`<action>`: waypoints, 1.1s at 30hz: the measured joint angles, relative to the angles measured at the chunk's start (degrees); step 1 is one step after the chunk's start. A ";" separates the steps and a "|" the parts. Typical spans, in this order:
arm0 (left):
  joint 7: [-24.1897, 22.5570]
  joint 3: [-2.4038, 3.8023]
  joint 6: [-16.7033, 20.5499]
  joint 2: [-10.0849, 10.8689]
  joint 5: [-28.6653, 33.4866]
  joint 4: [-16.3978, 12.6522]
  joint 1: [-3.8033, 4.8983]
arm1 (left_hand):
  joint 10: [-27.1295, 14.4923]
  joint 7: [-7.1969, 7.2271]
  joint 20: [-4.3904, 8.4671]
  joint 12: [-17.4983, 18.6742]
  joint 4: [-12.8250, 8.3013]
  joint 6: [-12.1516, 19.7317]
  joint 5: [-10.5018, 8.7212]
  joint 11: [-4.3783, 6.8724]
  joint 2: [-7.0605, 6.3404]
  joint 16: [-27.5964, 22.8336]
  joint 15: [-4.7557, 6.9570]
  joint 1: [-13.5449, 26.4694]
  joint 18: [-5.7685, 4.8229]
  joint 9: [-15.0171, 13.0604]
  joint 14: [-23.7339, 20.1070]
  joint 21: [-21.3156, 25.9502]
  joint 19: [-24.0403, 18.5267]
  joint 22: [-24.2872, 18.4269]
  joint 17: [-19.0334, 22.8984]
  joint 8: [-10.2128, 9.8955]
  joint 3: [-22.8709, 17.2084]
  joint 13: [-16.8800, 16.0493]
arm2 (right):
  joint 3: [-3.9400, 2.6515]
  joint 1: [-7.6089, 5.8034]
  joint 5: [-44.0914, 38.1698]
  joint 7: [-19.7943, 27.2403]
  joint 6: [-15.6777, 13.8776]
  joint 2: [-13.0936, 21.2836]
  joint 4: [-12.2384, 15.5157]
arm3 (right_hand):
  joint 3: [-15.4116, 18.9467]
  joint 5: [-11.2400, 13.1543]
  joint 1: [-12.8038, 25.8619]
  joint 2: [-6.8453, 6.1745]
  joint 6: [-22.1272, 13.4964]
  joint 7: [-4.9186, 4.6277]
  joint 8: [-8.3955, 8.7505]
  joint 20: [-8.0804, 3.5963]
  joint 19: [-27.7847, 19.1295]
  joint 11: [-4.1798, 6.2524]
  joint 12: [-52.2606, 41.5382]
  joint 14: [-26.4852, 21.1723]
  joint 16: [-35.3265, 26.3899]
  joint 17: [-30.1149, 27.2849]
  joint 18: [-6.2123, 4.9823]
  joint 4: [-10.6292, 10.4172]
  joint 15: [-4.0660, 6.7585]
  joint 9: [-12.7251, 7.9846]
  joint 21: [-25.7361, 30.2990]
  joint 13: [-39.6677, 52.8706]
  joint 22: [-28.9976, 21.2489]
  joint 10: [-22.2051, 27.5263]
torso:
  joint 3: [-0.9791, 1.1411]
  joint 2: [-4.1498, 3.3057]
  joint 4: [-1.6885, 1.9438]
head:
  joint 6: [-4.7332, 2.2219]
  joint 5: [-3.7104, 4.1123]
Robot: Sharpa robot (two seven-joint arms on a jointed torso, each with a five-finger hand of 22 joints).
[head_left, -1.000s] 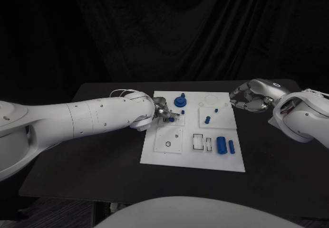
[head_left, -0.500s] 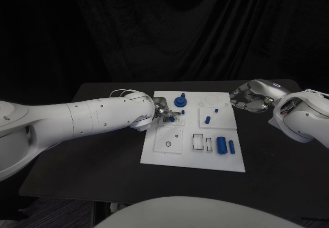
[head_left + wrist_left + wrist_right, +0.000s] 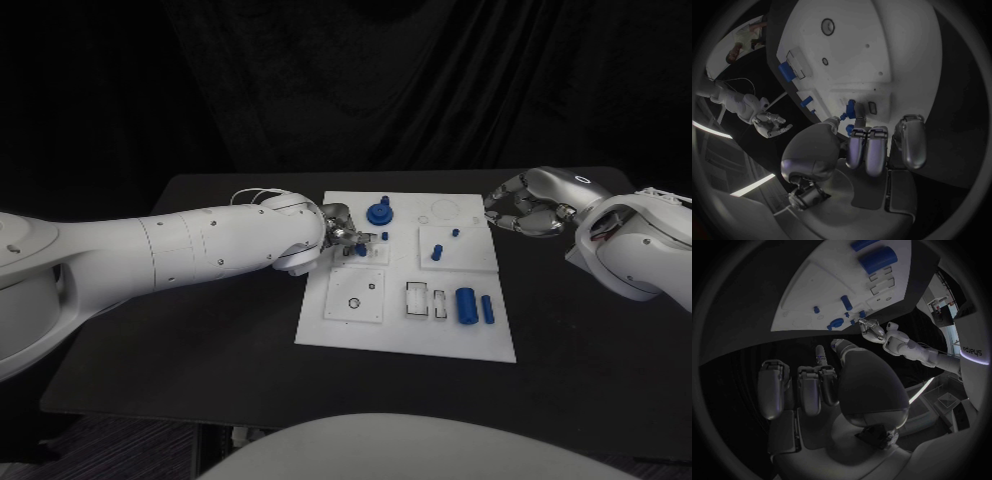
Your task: Assemble the parts on the task board
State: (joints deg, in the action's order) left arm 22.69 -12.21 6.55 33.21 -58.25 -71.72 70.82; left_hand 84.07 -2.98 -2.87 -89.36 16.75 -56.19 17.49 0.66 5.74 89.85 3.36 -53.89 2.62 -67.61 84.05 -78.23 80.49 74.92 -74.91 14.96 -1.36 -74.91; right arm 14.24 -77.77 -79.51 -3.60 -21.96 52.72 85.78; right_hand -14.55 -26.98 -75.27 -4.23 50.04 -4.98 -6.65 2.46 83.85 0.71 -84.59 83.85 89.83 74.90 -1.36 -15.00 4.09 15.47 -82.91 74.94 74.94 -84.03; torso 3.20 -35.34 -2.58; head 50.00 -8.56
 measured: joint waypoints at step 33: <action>-0.79 0.00 0.61 0.37 0.01 -0.33 -0.01 | -0.16 0.32 0.20 0.00 -0.90 1.11 9.07 0.15 -3.48 0.00 0.22 -10.89 0.01 -0.74 -0.22 0.89 0.20 -0.01 0.00 0.22 -4.51 -0.01 | 0.00 0.01 0.01 -0.21 0.14 0.11 0.05 | 0.00 0.00 0.00 0.00 0.20 -0.20 0.18 0.00 0.00 0.00 0.23 0.00 0.00 0.00 0.00 0.00 0.00 -0.10 0.00 -0.01 -0.02 0.00 | 0.02 0.06 -0.03 | 0.00 -0.13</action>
State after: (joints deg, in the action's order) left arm 21.90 -12.21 7.15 33.58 -58.25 -72.05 70.82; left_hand 83.91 -2.66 -2.67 -89.36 15.86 -55.07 26.56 0.81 2.26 89.85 3.58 -64.78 2.63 -68.35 83.83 -77.34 80.69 74.91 -74.91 15.18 -5.87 -74.92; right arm 14.24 -77.76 -79.50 -3.81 -21.81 52.83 85.82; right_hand -14.55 -26.98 -75.26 -4.23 50.24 -5.18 -6.47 2.46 83.85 0.71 -84.36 83.85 89.83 74.90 -1.36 -15.00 4.09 15.37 -82.91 74.93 74.92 -84.03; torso 3.21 -35.28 -2.61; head 50.00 -8.70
